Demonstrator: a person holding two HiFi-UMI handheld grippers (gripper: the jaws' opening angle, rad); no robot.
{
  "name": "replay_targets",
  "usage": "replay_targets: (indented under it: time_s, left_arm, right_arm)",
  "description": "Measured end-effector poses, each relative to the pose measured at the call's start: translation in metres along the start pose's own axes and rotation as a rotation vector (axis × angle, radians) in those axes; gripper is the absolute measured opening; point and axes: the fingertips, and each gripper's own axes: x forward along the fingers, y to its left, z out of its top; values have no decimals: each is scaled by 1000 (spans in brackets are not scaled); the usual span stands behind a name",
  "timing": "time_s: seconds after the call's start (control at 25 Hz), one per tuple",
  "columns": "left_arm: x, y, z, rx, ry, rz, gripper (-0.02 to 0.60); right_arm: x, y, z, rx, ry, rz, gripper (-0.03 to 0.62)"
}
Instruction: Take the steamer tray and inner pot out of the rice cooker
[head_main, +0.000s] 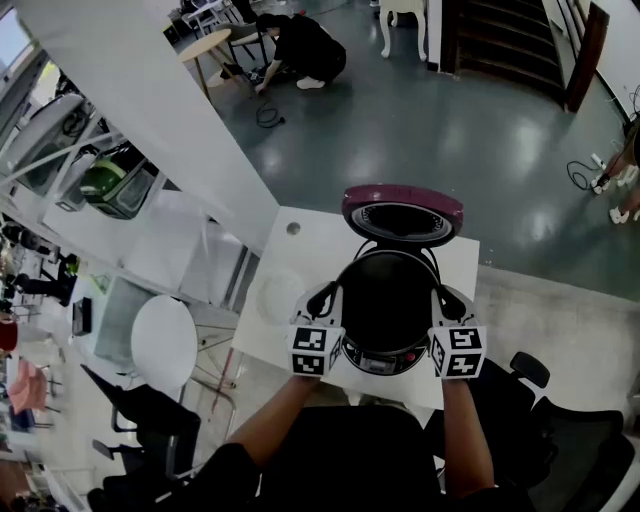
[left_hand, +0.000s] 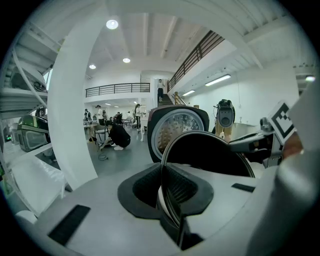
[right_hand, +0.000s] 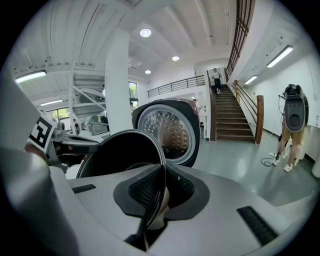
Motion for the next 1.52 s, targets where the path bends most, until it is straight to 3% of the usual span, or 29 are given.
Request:
replay_targets:
  time_s: [0.44, 0.72, 1.08, 1.52]
  left_arm:
    - [-28, 30, 20, -2, -88, -24, 28]
    - [-47, 59, 27, -47, -122, -73, 28]
    - [-65, 119, 25, -52, -127, -78, 28]
    - [-86, 211, -4, -97, -118, -80, 28]
  right_arm:
    - [-14, 37, 30, -40, -57, -23, 23]
    - [-15, 72, 50, -61, -73, -46, 23]
    - [6, 130, 61, -59, -82, -51, 23]
    - [50, 216, 62, -85, -45, -45, 23]
